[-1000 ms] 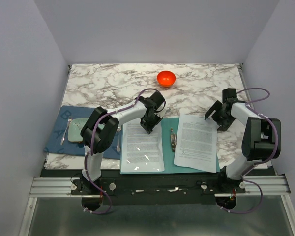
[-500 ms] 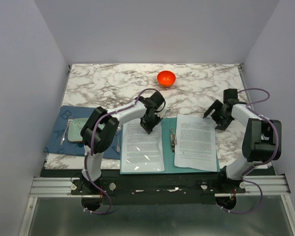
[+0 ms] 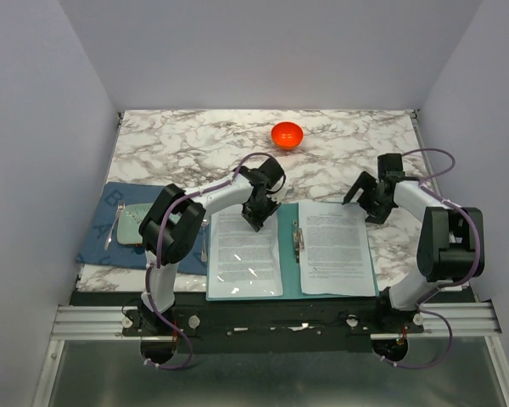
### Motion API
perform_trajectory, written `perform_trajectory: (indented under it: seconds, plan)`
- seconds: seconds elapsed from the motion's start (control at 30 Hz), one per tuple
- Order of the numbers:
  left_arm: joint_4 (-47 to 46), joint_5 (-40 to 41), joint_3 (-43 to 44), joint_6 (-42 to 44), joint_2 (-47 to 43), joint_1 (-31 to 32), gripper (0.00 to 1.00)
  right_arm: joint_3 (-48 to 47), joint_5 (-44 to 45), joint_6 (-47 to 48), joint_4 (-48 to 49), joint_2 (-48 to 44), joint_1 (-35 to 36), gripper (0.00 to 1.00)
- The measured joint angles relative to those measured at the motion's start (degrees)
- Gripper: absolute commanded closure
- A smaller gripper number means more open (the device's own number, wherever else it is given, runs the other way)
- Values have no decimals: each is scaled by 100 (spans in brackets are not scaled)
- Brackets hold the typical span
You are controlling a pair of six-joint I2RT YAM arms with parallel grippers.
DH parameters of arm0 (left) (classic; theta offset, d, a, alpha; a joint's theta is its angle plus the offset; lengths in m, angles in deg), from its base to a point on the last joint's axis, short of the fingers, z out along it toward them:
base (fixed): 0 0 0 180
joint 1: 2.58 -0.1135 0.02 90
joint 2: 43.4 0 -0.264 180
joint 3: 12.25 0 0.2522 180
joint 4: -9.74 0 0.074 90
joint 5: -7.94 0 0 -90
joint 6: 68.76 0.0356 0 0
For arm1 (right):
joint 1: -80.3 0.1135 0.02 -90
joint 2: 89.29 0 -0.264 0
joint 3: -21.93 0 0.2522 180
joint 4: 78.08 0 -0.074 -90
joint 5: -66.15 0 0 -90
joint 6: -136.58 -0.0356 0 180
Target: Put the files into the folder
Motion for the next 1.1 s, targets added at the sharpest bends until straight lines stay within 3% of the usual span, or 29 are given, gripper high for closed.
perform_trajectory:
  seconds: [1.1]
  plan:
    - [59,0,7,2,2,0,100,4,-9,361,9,-433,310,0]
